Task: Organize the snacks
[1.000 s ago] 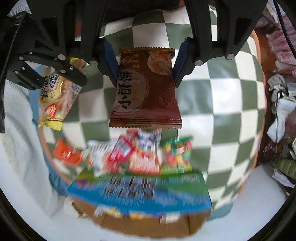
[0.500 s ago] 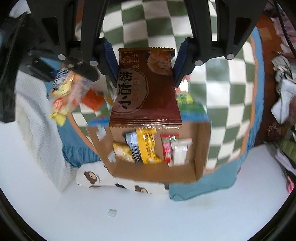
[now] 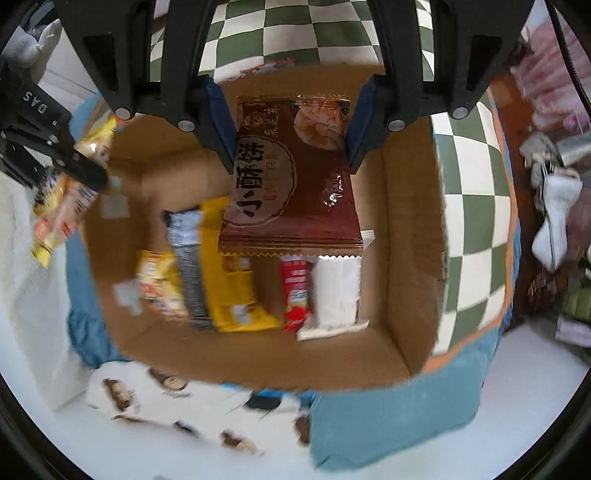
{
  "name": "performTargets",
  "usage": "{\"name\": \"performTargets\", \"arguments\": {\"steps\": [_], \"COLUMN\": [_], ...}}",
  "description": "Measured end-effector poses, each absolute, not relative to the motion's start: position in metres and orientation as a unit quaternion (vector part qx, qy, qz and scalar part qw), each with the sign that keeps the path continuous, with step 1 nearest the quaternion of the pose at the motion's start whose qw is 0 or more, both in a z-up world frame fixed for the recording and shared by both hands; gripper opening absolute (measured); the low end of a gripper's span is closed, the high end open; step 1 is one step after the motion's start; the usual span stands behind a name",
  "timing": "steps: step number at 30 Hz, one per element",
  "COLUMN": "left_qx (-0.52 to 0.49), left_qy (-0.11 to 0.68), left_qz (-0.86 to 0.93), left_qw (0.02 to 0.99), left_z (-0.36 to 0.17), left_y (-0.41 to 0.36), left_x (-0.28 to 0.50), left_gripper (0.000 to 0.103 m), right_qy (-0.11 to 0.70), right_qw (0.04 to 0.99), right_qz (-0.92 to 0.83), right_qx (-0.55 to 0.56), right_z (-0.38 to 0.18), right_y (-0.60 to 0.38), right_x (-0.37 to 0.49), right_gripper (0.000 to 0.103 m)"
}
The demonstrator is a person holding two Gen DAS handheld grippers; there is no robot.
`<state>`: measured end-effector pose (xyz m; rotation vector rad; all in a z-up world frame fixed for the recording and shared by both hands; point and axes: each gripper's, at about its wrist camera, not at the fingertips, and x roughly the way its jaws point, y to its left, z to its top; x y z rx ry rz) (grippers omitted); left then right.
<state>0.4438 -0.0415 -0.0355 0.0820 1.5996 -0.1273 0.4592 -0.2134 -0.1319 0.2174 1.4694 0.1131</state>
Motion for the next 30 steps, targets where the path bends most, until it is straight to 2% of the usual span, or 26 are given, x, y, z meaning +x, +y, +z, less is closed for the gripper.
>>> {"name": "performTargets", "arguments": {"steps": [5,6,7,8,9,10,18,30], "left_qx": [0.051,0.05,0.046,0.043,0.043,0.044,0.037,0.026], "left_qy": [0.756,0.76,0.761,0.762,0.763,0.764,0.748,0.645], "left_qz": [-0.047,-0.045,-0.044,-0.042,-0.041,-0.041,-0.041,-0.029], "left_qw": [0.651,0.647,0.646,0.645,0.644,0.642,0.661,0.763], "left_z": [-0.076,-0.081,-0.085,-0.089,-0.093,-0.096,-0.092,-0.014], "left_y": [-0.04,-0.039,-0.038,-0.037,-0.037,-0.037,-0.037,-0.03], "left_x": [0.46,0.46,0.46,0.458,0.456,0.454,0.427,0.345], "left_gripper": [0.055,0.06,0.07,0.078,0.091,0.095,0.096,0.096], "right_qy": [0.733,0.74,0.748,0.751,0.752,0.753,0.734,0.625], "right_qw": [0.671,0.664,0.655,0.651,0.651,0.65,0.676,0.779], "right_qz": [0.065,0.064,0.065,0.067,0.065,0.063,0.043,0.022], "right_qx": [0.089,0.086,0.085,0.085,0.081,0.078,0.053,0.052], "right_z": [-0.175,-0.18,-0.189,-0.193,-0.196,-0.2,-0.2,-0.137], "right_y": [-0.21,-0.209,-0.207,-0.205,-0.203,-0.202,-0.19,-0.189], "right_x": [0.484,0.484,0.484,0.483,0.483,0.481,0.467,0.388], "right_gripper": [0.054,0.064,0.081,0.088,0.093,0.093,0.093,0.093]}}
